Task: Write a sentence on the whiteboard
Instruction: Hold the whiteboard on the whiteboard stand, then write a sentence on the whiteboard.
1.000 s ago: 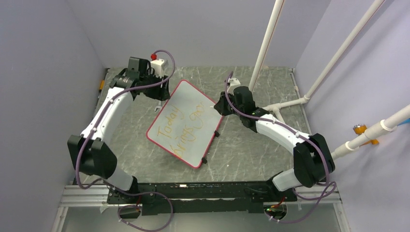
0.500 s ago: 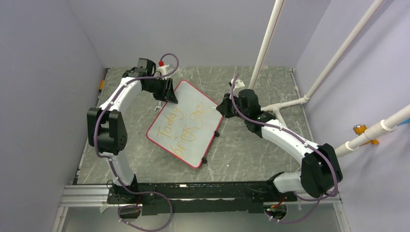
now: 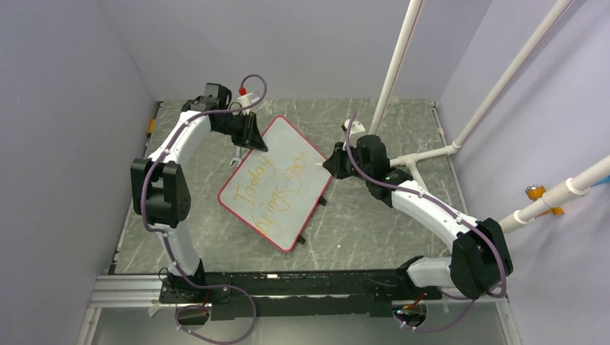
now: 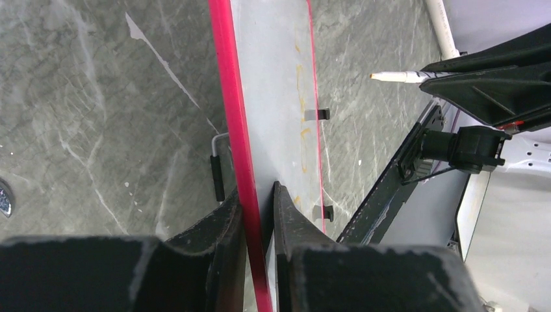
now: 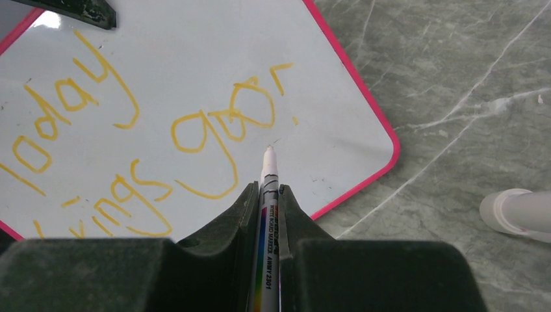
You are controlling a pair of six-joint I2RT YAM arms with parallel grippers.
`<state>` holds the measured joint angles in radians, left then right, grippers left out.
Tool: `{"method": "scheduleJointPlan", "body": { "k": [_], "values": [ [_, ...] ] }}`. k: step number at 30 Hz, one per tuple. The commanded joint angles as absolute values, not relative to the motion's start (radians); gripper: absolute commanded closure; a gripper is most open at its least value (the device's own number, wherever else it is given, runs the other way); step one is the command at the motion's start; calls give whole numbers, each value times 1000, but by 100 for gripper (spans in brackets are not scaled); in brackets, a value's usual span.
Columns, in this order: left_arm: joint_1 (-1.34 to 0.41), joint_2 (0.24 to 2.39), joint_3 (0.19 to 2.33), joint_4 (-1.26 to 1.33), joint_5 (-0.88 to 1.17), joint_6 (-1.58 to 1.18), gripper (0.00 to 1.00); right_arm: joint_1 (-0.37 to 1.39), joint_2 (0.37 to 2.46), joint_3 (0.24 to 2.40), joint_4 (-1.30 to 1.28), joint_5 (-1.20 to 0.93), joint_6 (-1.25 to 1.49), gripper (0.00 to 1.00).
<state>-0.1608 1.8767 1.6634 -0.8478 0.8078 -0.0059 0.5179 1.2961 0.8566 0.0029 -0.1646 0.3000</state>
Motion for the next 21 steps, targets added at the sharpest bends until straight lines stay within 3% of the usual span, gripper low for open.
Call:
{"method": "scheduleJointPlan", "body": {
  "k": [1, 21],
  "values": [
    [-172, 1878, 1730, -860, 840, 93, 100, 517, 1264, 855, 22, -165, 306, 100],
    [-212, 1867, 1729, -876, 762, 115, 100, 516, 1523, 1073, 45, -92, 288, 100]
  ]
}}
